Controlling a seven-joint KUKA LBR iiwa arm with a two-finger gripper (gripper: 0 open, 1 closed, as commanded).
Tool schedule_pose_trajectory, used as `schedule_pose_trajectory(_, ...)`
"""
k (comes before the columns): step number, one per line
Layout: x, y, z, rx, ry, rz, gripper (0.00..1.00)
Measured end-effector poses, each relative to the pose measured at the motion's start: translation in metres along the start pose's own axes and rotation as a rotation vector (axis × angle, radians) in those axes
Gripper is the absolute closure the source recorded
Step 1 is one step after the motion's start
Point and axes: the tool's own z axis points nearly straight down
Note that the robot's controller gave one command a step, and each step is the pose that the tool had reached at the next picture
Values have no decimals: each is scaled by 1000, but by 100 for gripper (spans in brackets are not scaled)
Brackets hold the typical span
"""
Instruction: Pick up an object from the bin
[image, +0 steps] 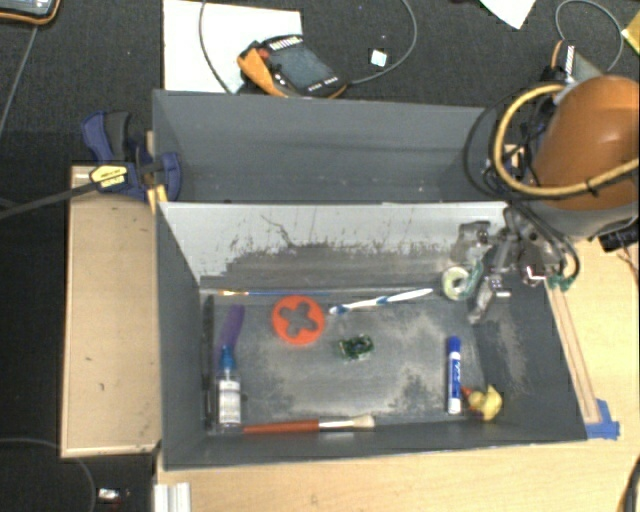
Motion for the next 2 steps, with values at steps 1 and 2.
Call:
schedule_pose_trajectory(1, -1, 1, -5, 1, -8, -4, 0)
schedule_pose_trajectory(2, -6, 111, 161, 0, -12, -31, 0)
